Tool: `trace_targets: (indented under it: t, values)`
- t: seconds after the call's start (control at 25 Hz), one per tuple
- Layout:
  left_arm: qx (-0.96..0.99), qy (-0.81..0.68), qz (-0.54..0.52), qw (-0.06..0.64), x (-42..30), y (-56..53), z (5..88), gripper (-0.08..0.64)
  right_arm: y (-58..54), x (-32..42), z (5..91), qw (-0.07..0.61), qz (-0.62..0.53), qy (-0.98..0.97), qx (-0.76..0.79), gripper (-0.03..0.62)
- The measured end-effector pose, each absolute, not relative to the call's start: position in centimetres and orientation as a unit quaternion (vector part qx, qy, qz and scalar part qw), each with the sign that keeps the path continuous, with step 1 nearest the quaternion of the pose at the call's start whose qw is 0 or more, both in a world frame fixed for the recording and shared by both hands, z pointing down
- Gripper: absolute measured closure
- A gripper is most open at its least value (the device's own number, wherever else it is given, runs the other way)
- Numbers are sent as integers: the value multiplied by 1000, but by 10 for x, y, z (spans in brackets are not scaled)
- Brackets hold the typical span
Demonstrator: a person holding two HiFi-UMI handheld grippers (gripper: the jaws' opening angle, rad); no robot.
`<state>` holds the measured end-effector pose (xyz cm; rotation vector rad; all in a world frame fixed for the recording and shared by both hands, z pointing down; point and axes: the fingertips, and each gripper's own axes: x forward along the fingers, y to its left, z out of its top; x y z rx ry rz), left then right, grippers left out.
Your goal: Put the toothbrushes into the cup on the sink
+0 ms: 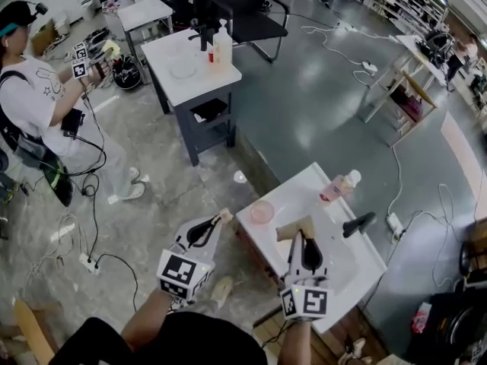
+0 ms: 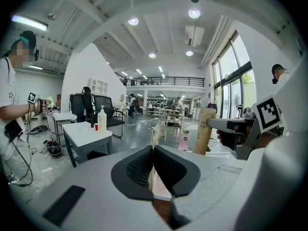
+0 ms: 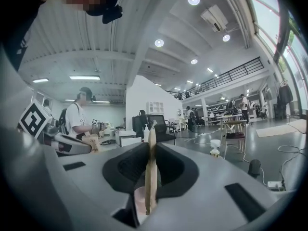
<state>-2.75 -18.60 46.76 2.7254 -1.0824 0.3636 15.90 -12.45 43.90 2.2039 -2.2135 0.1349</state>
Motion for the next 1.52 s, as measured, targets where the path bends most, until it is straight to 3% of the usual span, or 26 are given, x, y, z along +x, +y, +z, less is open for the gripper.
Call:
trace_targets:
  t: [0.44, 1.52]
  values:
    - [909, -385, 123, 107, -43, -212, 471, 555, -182, 138, 437, 11, 30, -734, 679, 541]
    - [887, -408, 160, 145, -45, -256, 533, 555, -242, 142, 562, 66, 91, -745, 658, 540]
